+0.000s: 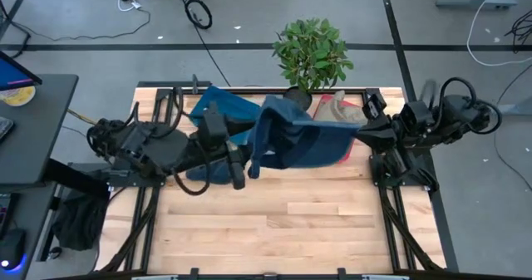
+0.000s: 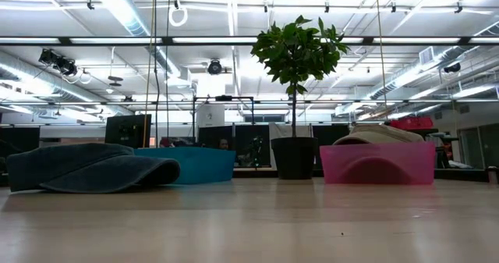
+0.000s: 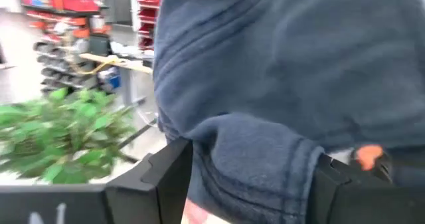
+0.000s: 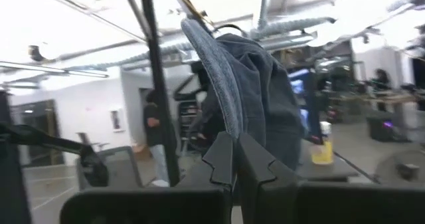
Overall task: Pick & Place hat
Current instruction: Put the right blue cap into the blue bin
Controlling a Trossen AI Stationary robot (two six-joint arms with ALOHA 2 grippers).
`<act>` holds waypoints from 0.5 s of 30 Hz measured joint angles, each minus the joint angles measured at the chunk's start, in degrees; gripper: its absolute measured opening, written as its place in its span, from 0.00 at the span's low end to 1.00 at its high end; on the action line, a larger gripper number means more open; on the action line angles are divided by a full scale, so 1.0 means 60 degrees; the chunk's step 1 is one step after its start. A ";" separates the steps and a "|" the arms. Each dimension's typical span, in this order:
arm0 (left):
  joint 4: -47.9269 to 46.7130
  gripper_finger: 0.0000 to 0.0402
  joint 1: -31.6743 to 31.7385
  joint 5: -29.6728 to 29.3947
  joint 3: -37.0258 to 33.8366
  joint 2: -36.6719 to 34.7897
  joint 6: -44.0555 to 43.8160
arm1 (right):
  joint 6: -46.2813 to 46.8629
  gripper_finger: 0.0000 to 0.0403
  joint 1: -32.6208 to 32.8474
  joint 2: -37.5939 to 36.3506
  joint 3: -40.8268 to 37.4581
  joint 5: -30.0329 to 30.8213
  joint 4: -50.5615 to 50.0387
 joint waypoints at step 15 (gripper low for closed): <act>-0.0165 0.52 0.0415 0.1219 0.0001 -0.0101 0.0682 | 0.0331 0.00 -0.0021 0.0033 -0.0004 -0.1236 0.0283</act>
